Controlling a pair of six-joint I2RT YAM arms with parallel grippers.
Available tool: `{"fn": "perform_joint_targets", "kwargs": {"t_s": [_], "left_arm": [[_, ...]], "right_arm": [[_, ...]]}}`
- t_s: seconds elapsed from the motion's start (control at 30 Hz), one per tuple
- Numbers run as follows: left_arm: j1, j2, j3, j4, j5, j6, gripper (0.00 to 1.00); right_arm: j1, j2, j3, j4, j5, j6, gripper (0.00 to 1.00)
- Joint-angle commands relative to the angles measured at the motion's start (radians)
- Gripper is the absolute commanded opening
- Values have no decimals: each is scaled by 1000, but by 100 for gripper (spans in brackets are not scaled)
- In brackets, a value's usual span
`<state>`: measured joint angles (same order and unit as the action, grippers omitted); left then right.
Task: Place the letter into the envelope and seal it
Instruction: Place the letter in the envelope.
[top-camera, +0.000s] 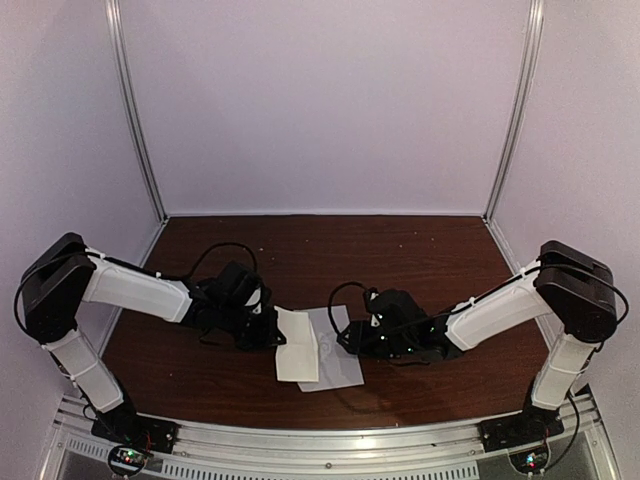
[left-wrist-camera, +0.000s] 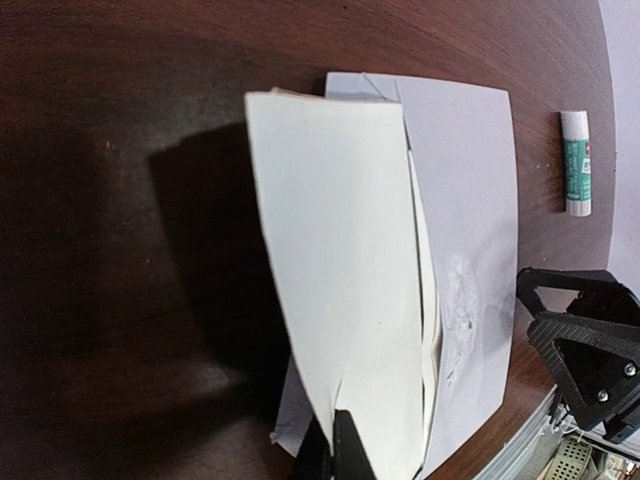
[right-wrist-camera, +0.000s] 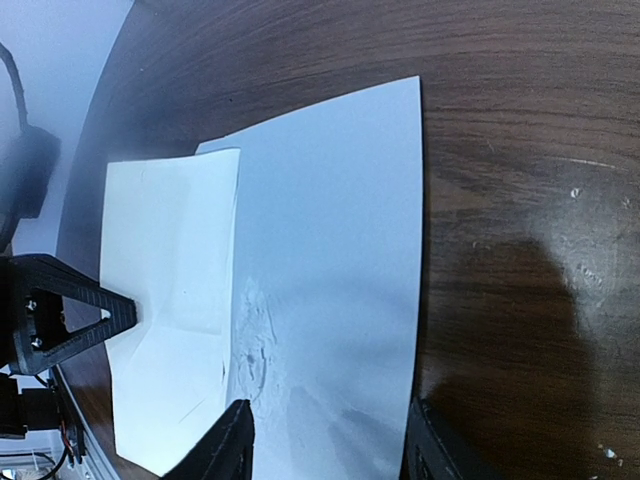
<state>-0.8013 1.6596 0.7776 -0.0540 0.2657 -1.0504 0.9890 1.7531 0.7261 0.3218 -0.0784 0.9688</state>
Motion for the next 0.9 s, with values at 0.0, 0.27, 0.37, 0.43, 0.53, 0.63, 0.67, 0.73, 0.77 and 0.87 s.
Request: {"fn": "perform_joint_targets", "kwargs": {"t_s": [0.0, 0.27, 0.37, 0.43, 0.53, 0.63, 0.67, 0.73, 0.77, 0.87], "left_arm": [[-13, 6, -10, 39, -4, -37, 0], [-32, -30, -30, 44, -66, -98, 0], [-34, -49, -46, 46, -85, -118, 0], [-35, -60, -56, 47, -94, -130, 0], [-37, -74, -66, 47, -107, -142, 0], [-40, -83, -70, 46, -117, -151, 0], [-41, -83, -70, 47, -117, -153, 0], [-42, -84, -71, 47, -116, -155, 0], [-42, -83, -72, 47, -115, -156, 0], [-45, -82, -75, 76, -107, -159, 0]], "right_arm": [[11, 32, -17, -36, -12, 13, 53], [13, 37, -17, -35, -12, 17, 53], [13, 39, -18, -34, -12, 17, 53], [13, 41, -17, -34, -12, 18, 53], [13, 40, -19, -34, -13, 18, 53], [13, 43, -17, -33, -14, 19, 53], [13, 44, -17, -33, -14, 19, 53], [13, 45, -17, -34, -15, 19, 53], [14, 45, -17, -34, -14, 19, 53], [14, 48, -16, -35, -14, 19, 53]]}}
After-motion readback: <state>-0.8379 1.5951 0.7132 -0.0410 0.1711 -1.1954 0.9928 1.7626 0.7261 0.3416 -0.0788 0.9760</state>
